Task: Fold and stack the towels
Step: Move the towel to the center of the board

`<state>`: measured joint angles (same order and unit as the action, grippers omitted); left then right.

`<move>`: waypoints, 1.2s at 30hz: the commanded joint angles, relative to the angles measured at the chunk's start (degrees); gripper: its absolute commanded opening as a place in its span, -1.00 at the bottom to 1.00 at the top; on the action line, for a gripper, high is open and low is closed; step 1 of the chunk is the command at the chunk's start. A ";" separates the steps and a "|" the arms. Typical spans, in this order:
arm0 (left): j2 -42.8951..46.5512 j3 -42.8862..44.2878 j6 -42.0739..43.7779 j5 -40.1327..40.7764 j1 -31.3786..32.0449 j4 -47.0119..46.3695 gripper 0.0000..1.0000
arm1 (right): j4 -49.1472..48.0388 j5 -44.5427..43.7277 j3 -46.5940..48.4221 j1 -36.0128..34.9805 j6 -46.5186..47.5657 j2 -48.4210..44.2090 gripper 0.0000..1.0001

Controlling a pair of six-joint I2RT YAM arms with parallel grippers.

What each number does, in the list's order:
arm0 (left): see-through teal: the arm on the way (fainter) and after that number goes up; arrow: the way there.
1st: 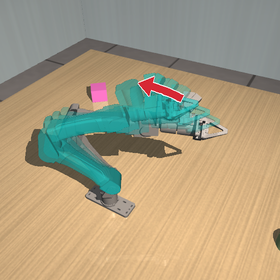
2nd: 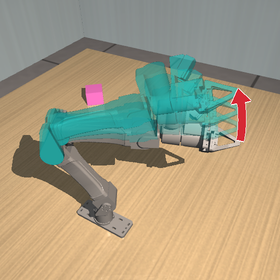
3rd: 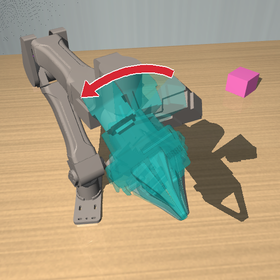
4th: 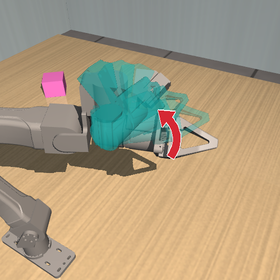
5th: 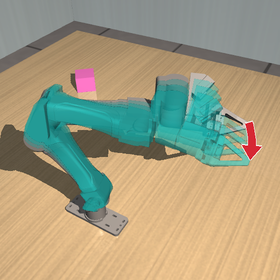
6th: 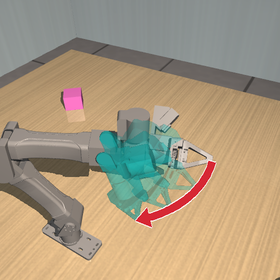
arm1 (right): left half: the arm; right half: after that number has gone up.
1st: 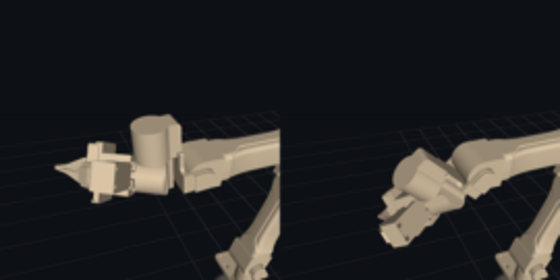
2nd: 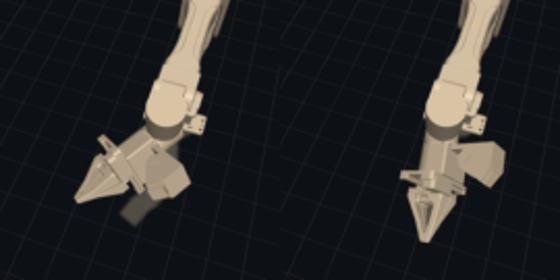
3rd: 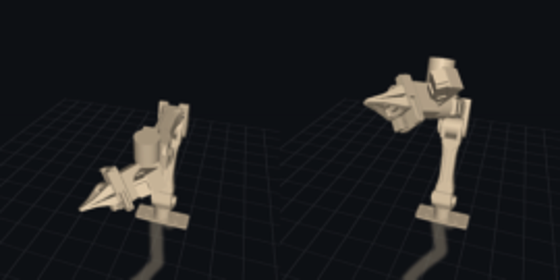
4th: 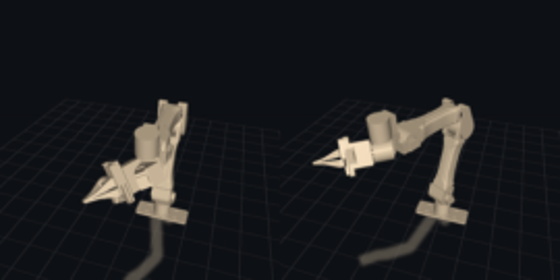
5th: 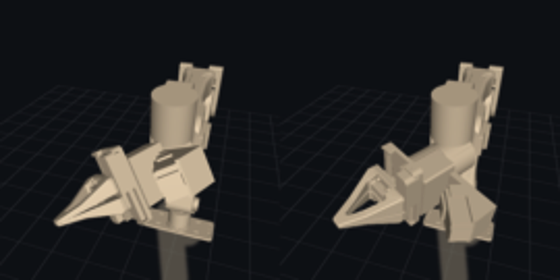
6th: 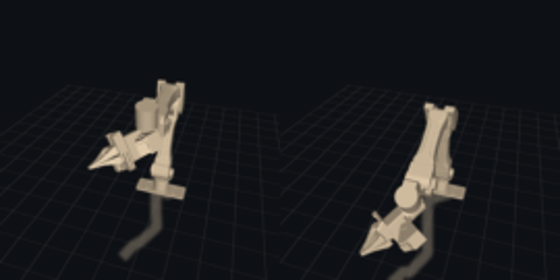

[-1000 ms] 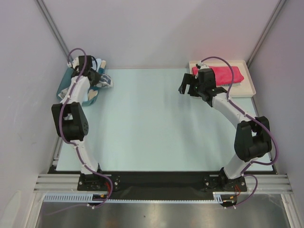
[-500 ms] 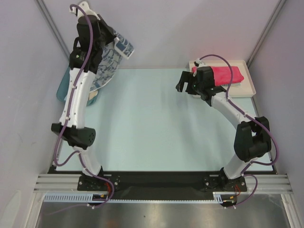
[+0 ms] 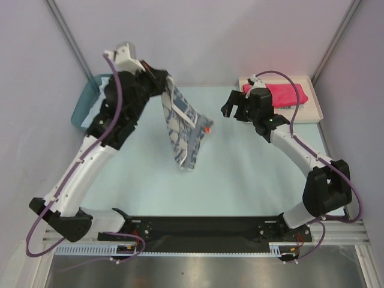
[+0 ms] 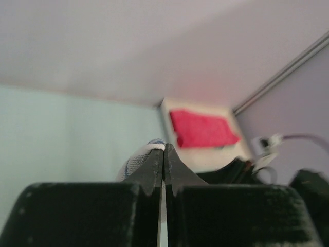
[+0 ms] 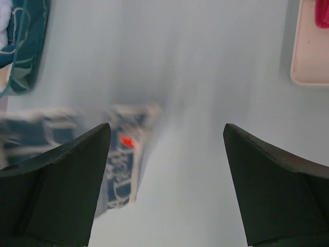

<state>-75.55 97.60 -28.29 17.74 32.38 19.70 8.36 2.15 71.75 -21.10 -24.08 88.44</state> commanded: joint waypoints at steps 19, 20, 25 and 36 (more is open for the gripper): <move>-4.61 -35.90 -10.29 -6.84 -0.38 -9.77 -0.99 | -11.35 -15.41 -15.43 -24.85 -0.72 -1.18 0.58; -4.61 -36.42 -10.46 -7.01 -0.74 -9.86 -0.99 | -12.04 -16.21 -14.10 -25.56 0.16 1.53 0.54; -3.82 -41.17 -12.74 -10.17 -6.35 -11.52 -0.99 | -13.01 -17.80 -7.94 -27.68 4.21 11.21 0.46; -6.98 -42.05 -13.54 -14.92 -12.52 -12.76 -0.99 | -12.32 -20.17 -1.08 -26.89 4.13 20.72 0.45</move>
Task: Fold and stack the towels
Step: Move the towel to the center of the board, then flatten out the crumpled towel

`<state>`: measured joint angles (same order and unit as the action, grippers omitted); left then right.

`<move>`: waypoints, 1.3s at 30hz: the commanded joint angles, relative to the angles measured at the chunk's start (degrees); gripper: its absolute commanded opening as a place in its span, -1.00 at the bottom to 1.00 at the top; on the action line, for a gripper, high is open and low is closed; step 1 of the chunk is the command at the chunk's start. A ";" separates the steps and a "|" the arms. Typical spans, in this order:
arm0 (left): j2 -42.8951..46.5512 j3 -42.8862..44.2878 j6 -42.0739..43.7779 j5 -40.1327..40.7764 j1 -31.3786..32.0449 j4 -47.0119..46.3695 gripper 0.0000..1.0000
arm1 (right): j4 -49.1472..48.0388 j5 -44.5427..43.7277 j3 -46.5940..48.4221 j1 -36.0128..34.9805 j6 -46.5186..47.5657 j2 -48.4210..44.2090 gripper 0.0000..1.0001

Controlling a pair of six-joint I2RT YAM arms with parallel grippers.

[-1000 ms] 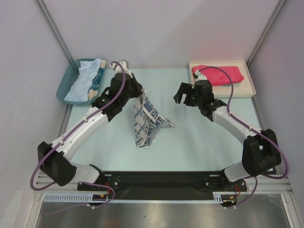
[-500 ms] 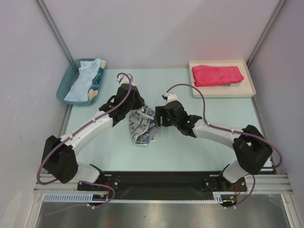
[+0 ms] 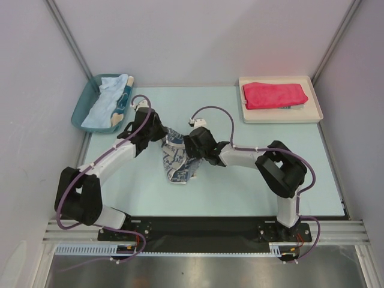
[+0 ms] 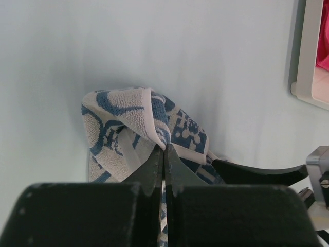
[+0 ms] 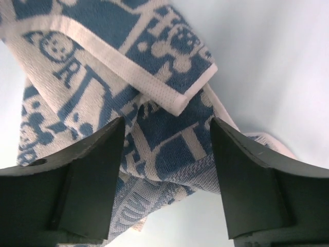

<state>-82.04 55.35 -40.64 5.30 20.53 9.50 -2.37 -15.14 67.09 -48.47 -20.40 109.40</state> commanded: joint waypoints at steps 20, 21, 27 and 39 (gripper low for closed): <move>-1.54 -1.83 -0.23 -4.77 -3.31 -4.22 -0.99 | -1.32 3.09 3.75 4.52 -16.06 0.72 0.13; -1.54 -2.00 -0.23 -4.86 -3.40 -4.31 -0.99 | -1.23 3.36 4.01 4.61 -16.77 1.24 0.12; -1.46 -2.27 -0.05 -4.86 -3.48 -4.40 -0.99 | -1.67 5.37 3.66 5.58 -21.33 2.21 0.08; -1.02 -3.49 0.30 -4.86 -4.10 -4.22 -0.99 | -5.36 9.86 2.96 7.16 -27.49 4.24 0.05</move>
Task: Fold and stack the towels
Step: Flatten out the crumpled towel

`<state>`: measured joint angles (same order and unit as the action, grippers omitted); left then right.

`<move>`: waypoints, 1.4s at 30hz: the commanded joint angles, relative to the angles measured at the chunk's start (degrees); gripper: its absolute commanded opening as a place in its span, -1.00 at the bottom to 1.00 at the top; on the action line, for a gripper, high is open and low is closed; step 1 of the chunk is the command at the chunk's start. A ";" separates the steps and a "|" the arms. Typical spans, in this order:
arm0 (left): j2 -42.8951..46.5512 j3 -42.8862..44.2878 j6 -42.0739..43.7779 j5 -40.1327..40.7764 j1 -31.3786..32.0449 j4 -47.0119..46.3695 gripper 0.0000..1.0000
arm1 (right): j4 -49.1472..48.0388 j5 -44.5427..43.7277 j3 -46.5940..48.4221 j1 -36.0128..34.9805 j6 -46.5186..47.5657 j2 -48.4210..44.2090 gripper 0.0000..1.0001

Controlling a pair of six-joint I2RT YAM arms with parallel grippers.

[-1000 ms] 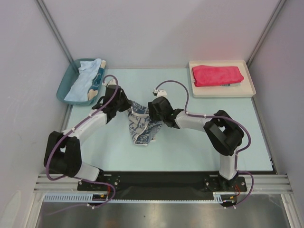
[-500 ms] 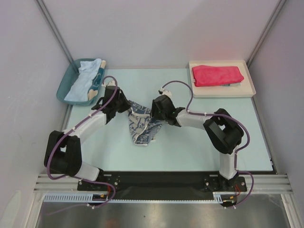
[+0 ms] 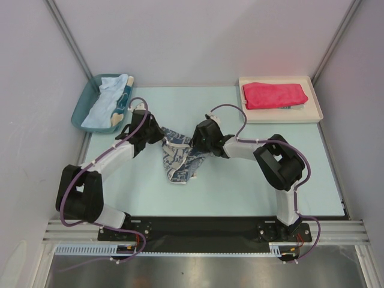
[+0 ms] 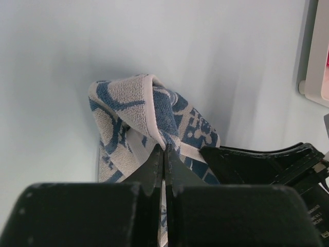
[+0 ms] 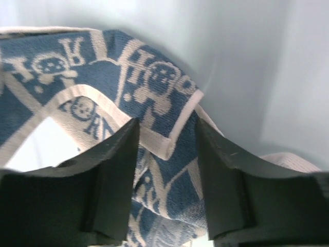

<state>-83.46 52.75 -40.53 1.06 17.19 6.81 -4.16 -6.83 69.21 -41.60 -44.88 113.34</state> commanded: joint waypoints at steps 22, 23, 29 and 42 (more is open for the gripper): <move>7.60 -3.53 1.33 -0.62 -1.72 0.48 -0.99 | 0.99 -2.12 -0.65 2.32 3.55 -8.29 -1.00; 10.31 -3.71 2.03 -0.62 -1.72 1.01 -0.99 | 1.78 -4.14 -0.92 2.23 4.97 -11.88 -1.00; 22.97 -5.55 4.23 -7.56 -1.55 2.94 -0.99 | 9.51 -8.37 -0.57 1.00 15.86 -24.73 -1.00; 44.87 5.15 8.98 -21.44 0.74 10.33 -0.99 | 24.37 -17.77 9.62 -12.17 33.53 -49.96 -1.00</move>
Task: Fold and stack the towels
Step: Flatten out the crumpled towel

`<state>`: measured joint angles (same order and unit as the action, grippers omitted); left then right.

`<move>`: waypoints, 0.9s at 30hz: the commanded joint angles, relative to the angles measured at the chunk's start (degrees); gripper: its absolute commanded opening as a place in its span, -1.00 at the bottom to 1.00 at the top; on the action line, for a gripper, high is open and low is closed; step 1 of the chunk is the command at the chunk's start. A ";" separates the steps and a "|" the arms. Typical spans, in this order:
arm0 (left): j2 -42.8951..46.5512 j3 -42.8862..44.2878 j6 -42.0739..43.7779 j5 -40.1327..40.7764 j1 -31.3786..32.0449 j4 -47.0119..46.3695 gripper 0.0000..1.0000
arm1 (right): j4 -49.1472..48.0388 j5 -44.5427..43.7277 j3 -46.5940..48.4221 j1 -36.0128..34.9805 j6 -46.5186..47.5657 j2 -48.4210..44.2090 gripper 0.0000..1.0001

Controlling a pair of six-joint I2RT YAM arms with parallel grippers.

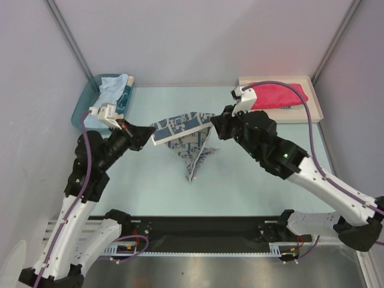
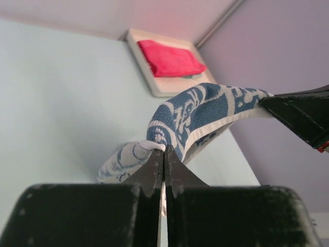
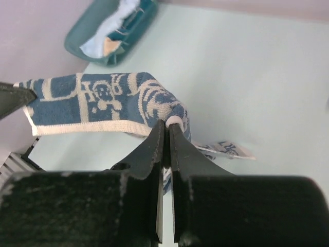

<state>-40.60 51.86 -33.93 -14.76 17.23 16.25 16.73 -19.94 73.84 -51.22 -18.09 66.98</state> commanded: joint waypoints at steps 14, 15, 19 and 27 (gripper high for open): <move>7.02 23.02 -2.89 -10.90 1.05 2.91 -0.99 | 13.50 -10.11 23.45 -17.94 11.31 -8.97 -1.00; 7.11 23.38 -3.07 -10.55 1.05 3.17 -0.99 | 13.50 -10.55 23.71 -18.91 11.32 -9.06 -1.00; 6.41 23.55 -4.21 -9.23 1.05 3.70 -0.99 | 12.89 -14.32 24.50 -22.51 12.11 -8.89 -1.00; 5.36 21.98 -5.18 -4.15 1.05 5.37 -0.99 | 8.59 -23.37 23.19 -28.94 16.67 -6.61 -1.00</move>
<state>-33.80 74.08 -37.63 -22.48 18.11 20.88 28.82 -37.17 96.27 -79.33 -5.02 59.40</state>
